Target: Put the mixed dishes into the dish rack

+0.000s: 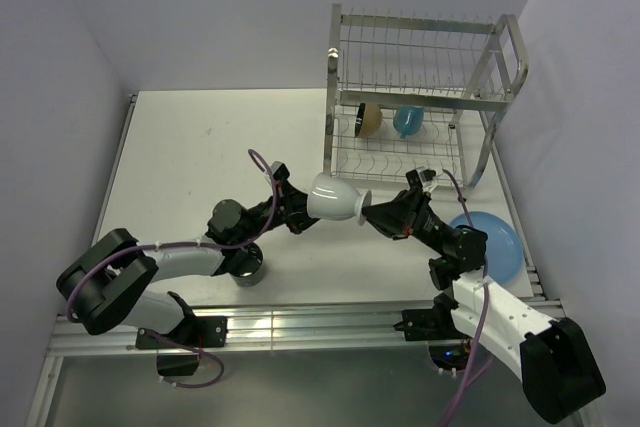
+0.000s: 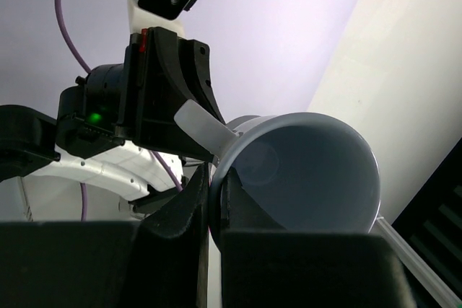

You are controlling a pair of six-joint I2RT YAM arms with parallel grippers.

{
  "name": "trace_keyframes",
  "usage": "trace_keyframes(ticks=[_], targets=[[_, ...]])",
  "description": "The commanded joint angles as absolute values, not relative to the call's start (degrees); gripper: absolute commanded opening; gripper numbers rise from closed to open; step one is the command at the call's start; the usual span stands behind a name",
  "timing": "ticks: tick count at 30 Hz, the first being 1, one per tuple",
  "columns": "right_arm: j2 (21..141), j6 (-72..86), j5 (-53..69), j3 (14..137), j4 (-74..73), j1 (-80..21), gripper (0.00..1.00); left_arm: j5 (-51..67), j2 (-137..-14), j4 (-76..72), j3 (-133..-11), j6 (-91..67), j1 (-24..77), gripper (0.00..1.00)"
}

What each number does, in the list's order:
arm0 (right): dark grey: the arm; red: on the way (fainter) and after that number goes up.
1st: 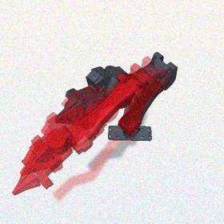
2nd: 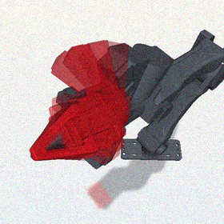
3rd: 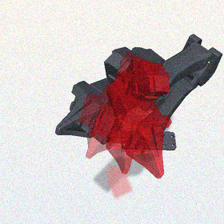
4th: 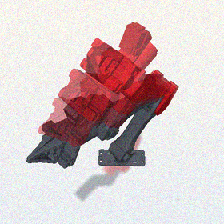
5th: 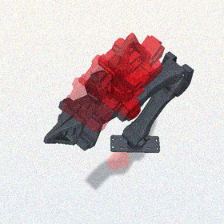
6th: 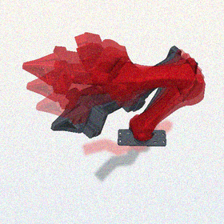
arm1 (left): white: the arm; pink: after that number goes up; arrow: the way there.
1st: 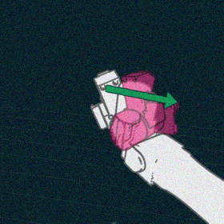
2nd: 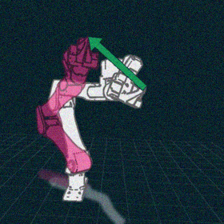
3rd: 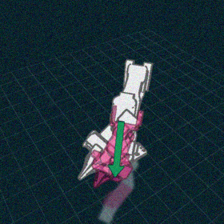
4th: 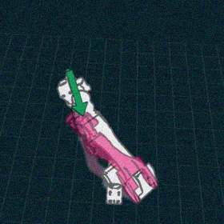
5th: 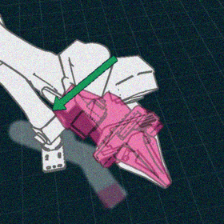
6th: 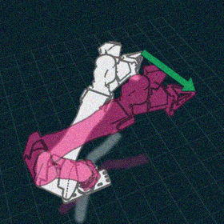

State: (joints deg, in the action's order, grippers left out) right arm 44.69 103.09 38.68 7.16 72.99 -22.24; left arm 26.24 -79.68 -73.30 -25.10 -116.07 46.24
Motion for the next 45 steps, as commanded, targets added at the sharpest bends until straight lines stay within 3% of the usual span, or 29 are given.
trace_keyframes(ticks=[1, 2, 5, 6, 9, 16, 17, 20, 30, 37, 40, 43, 45], targets=[[46.32, 106.61, 37.53, 8.35, 96.06, -22.67, 0.00, 25.40, -80.59, -106.52, -27.42, -119.18, 47.64, 0.00], [46.06, 106.44, 37.44, 8.35, 96.06, -22.68, 0.00, 25.57, -80.77, -106.61, -27.51, -119.35, 47.64, 0.01], [44.31, 105.21, 36.39, 7.91, 93.53, -22.59, 0.00, 25.93, -81.30, -106.61, -26.90, -119.97, 47.72, 0.30], [43.95, 104.86, 36.39, 7.82, 92.82, -22.59, 0.00, 26.01, -81.56, -106.61, -26.46, -119.97, 47.72, 0.44], [43.59, 104.76, 35.60, 7.39, 92.98, -22.59, 0.00, 26.46, -82.35, -106.52, -26.02, -120.06, 47.90, 0.61], [44.30, 105.12, 34.02, 6.59, 94.22, -22.59, 0.00, 27.51, -83.58, -106.61, -26.54, -119.88, 48.16, 0.75], [44.04, 105.03, 33.58, 6.59, 93.70, -22.50, 0.00, 27.42, -83.76, -106.52, -26.11, -119.88, 48.16, 0.87], [42.81, 103.63, 33.84, 7.12, 90.46, -22.50, 0.00, 27.07, -84.11, -106.52, -24.01, -119.62, 48.16, 0.99], [34.11, 94.59, 33.13, 9.66, 69.37, -21.01, 0.00, 27.07, -80.60, -101.96, -11.96, -114.44, 43.08, 0.99], [32.79, 93.08, 32.26, 9.93, 64.52, -20.13, 0.00, 31.02, -74.89, -91.77, -10.02, -109.26, 36.65, 0.99], [32.26, 90.53, 31.73, 10.63, 60.04, -18.64, 0.00, 33.83, -69.89, -82.12, -12.56, -103.22, 35.60, 0.99], [30.68, 86.15, 29.98, 12.21, 51.70, -16.62, 0.00, 37.17, -61.64, -60.01, -19.49, -90.69, 35.51, 0.99], [29.71, 80.46, 26.74, 14.67, 41.88, -15.82, 0.00, 33.69, -54.08, -29.39, -28.44, -73.25, 35.42, 0.99]])
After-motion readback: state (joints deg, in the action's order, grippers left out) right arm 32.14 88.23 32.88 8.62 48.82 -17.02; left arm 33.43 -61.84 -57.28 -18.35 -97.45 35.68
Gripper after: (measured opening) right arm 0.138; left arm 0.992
